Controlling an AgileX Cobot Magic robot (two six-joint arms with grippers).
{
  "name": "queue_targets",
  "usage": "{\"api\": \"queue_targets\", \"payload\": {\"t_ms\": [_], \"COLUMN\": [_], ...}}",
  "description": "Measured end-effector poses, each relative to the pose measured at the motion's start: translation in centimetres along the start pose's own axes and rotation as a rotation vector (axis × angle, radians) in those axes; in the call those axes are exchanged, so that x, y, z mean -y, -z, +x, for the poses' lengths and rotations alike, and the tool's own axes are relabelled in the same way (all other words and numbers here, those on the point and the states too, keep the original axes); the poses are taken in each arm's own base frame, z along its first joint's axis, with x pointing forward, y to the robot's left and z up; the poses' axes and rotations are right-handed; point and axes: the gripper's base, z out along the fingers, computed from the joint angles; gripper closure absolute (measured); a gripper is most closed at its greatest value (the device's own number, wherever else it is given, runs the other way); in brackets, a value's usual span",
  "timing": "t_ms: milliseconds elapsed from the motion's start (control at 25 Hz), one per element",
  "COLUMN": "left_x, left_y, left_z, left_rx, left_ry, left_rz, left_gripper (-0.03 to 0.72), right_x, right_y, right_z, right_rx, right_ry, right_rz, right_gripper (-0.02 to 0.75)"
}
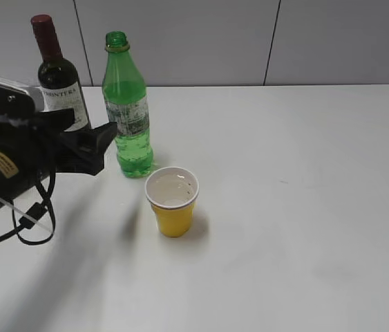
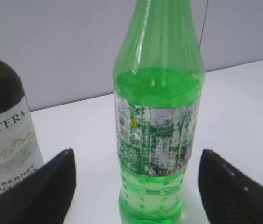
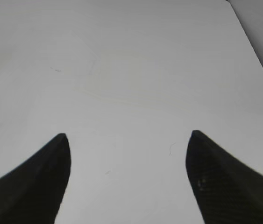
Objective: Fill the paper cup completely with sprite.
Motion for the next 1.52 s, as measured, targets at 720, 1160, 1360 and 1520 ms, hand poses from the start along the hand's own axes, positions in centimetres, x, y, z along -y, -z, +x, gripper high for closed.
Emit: {"api": "queue_targets", "payload": {"t_ms": [720,1160,1360,1520], "left_x": [-4.3,-5.5,-7.2,-7.5], "left_y": [3.4,5.4,7.4,10.5], "left_z": [-12.1,-21.0,-20.8,-20.2], "left_rx": [-0.395,-0.634,-0.818,-0.919], "left_ry": [-0.039,0.007,0.121,0.149], "left_rz": [-0.058,-0.071,-0.096,-0.117], "left_gripper": [0.088,0.094,0.096,0.096], "right_x": [0.0,0.0,0.0,0.0], "right_y": [0.0,0.0,0.0,0.0], "right_z": [0.0,0.0,0.0,0.0], "right_rx": [0.000,0.000,0.000,0.000], "right_ry": [0.001,0.001,0.001,0.001], "right_rz": [0.000,0.000,0.000,0.000], "right_gripper": [0.144,0.144,0.144,0.144]}}
